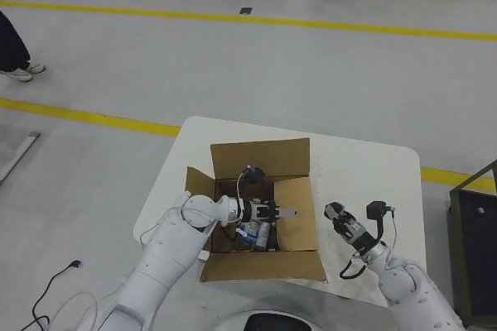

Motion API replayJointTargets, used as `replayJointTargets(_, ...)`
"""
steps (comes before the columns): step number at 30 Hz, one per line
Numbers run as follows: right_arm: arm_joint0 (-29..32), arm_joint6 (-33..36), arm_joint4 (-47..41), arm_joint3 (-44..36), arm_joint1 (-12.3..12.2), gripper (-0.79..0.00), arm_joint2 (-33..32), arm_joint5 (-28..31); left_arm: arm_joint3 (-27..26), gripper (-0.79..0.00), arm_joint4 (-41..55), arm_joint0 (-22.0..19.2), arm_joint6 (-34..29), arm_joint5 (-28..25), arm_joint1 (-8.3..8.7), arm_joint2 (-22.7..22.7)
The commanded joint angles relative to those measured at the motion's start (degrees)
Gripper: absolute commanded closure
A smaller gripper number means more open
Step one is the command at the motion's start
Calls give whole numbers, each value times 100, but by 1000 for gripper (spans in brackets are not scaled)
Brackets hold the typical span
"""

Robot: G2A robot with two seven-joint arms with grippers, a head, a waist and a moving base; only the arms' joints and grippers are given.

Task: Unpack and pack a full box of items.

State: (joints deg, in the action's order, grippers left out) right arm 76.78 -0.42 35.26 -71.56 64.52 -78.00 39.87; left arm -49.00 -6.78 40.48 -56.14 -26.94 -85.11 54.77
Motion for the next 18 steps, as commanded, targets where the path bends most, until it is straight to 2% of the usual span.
replayJointTargets(1,-59,42,4,72,13,0,54,-2,280,-785,-45,-104,122,-46,-51,-123)
replayJointTargets(13,-404,126,21,529,99,0,354,63,1223,-785,-290,-516,590,-301,-249,-533)
replayJointTargets(18,-506,168,20,645,128,0,451,115,1393,-785,179,-517,429,-592,-341,-572)
